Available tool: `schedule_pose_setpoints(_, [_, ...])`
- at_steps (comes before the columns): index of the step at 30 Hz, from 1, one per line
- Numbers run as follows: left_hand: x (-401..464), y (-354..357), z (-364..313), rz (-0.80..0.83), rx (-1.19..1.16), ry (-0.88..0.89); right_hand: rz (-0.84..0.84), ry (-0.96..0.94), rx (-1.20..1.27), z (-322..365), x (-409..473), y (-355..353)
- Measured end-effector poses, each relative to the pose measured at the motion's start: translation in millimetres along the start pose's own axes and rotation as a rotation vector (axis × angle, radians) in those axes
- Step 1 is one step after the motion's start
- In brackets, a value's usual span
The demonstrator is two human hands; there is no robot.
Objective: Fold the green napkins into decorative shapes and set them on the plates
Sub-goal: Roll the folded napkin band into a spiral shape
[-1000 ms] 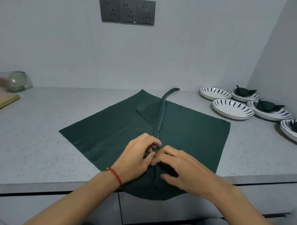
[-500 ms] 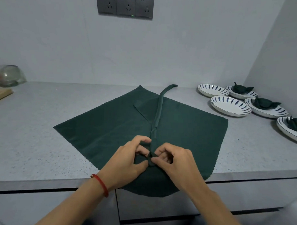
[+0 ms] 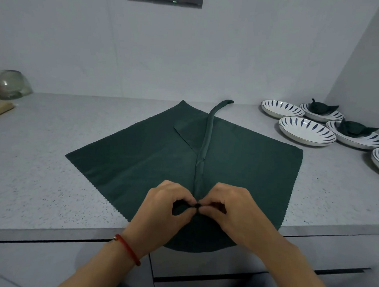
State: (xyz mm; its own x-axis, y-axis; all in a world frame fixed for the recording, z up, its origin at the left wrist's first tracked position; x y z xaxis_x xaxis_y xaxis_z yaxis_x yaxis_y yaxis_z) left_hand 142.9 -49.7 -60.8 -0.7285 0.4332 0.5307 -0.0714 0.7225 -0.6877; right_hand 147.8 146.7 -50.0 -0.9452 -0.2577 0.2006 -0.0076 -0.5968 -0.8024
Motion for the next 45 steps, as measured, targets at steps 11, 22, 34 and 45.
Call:
schedule_pose_setpoints(11, [8, -1, -9, 0.04, 0.036, -0.102, 0.013, -0.031, 0.006, 0, 1, -8])
schedule_pose_setpoints(22, [3, -2, -6, -0.032, 0.072, -0.013, 0.142, -0.067, -0.127, -3, 6, -7])
schedule_pose_setpoints(34, [19, -4, -14, 0.124, 0.199, -0.094, 0.291, 0.187, 0.02, 9, 29, -23])
schedule_pose_setpoints(45, [50, -14, -12, 0.404, 0.142, -0.514, 0.045, 0.035, -0.062, -3, 14, -4])
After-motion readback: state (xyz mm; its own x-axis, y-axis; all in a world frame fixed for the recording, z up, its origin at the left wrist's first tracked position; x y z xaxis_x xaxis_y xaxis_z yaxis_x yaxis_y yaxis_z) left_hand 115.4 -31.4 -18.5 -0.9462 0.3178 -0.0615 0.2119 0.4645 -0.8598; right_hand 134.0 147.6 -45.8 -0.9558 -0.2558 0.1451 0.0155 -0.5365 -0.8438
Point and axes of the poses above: each hand's wrist, its own x-axis towards the middle knuckle, its own y-axis out of the palm, z = x × y, the point moved 1 cm from there along x, towards the middle knuckle, and after that the axes turned 9 degrees about y, right-handed, at the moved point
